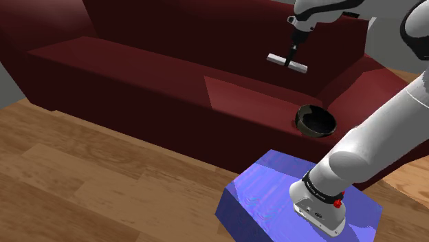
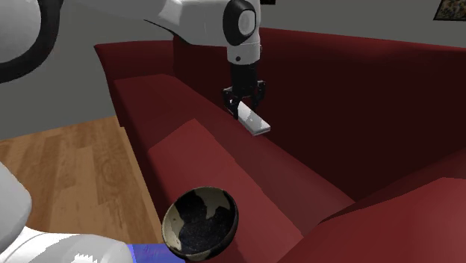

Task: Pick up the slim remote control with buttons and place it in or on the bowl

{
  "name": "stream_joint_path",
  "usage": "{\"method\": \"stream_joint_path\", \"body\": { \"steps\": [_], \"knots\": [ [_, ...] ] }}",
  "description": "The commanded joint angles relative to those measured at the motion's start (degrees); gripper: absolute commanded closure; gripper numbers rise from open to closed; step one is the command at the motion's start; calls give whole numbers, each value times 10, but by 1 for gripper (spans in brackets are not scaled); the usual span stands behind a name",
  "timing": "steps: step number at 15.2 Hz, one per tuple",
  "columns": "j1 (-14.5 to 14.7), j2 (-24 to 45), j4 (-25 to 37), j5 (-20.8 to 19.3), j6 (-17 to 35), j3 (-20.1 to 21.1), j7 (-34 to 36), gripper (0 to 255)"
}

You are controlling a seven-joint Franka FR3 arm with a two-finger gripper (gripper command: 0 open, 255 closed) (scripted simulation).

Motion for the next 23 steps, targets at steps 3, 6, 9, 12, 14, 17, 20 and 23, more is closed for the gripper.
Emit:
{"method": "stream_joint_path", "body": {
  "steps": [3,6,9,12,14,17,20,23],
  "knots": [
    [-9,-108,-103,-55,5,17,33,255],
    [-26,-183,-165,-86,-5,31,49,255],
    [-46,-258,-222,-110,-22,46,60,255],
    [-69,-333,-273,-128,-47,60,65,255],
    [-85,-383,-304,-138,-67,69,65,255],
    [-109,-460,-347,-148,-104,81,61,255],
    [-135,-539,-383,-155,-148,92,52,255],
    [-154,-591,-410,-160,-174,95,43,255]
  ]
}}
